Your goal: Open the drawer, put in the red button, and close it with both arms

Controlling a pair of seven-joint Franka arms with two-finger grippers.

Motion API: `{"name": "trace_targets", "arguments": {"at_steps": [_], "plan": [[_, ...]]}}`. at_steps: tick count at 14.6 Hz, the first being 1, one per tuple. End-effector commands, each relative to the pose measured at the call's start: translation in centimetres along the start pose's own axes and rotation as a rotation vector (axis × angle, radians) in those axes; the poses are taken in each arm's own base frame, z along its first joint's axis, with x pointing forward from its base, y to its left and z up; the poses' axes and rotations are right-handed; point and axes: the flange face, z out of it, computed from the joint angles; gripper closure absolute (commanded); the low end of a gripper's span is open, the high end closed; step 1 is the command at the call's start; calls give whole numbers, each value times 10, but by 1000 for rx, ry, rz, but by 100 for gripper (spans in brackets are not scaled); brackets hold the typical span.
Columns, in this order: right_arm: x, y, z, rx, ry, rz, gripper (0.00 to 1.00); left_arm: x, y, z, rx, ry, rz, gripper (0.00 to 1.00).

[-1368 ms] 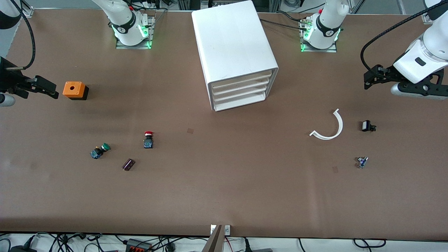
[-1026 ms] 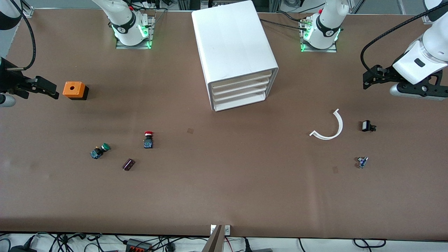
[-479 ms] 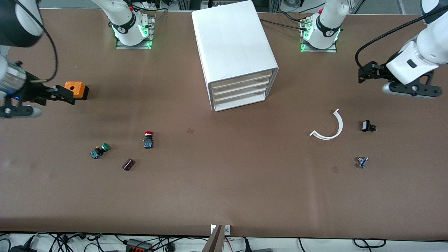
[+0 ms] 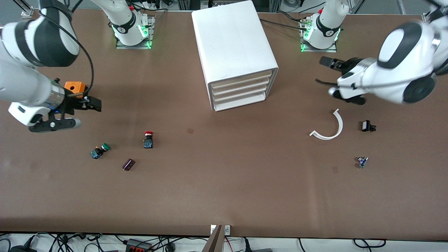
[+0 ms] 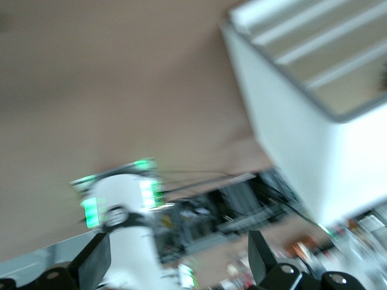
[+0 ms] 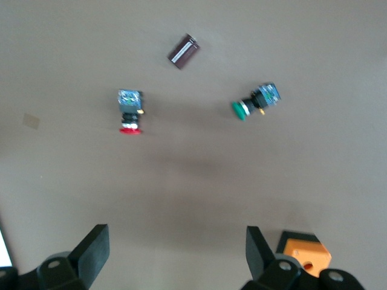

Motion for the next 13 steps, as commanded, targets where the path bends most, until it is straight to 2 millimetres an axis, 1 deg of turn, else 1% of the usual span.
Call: {"name": "trace_targets", "arguments": {"at_steps": [1, 2, 3, 5, 6, 7, 8, 9, 10, 13], "plan": [[27, -40, 31, -14, 29, -60, 0, 59, -6, 13, -155, 79, 221, 0], [37, -53, 45, -18, 43, -70, 0, 77, -9, 16, -260, 132, 313, 0], [47, -64, 63, -20, 56, -61, 0, 92, -13, 22, -339, 172, 367, 0], [60, -78, 92, -17, 60, -61, 0, 113, -16, 46, -394, 270, 400, 0], [67, -83, 108, -6, 64, -65, 0, 124, -11, 68, -424, 312, 414, 0], [73, -85, 126, 11, 65, -57, 0, 136, -6, 100, -487, 366, 443, 0], [79, -86, 146, 23, 59, -47, 0, 142, -2, 125, -536, 420, 477, 0], [84, -88, 170, 30, 45, -45, 0, 146, 4, 143, -562, 455, 506, 0], [87, -89, 183, 28, 48, -47, 0, 147, 11, 159, -565, 459, 510, 0], [90, -89, 213, 26, 24, -42, 0, 146, 2, 181, -564, 444, 510, 0]]}}
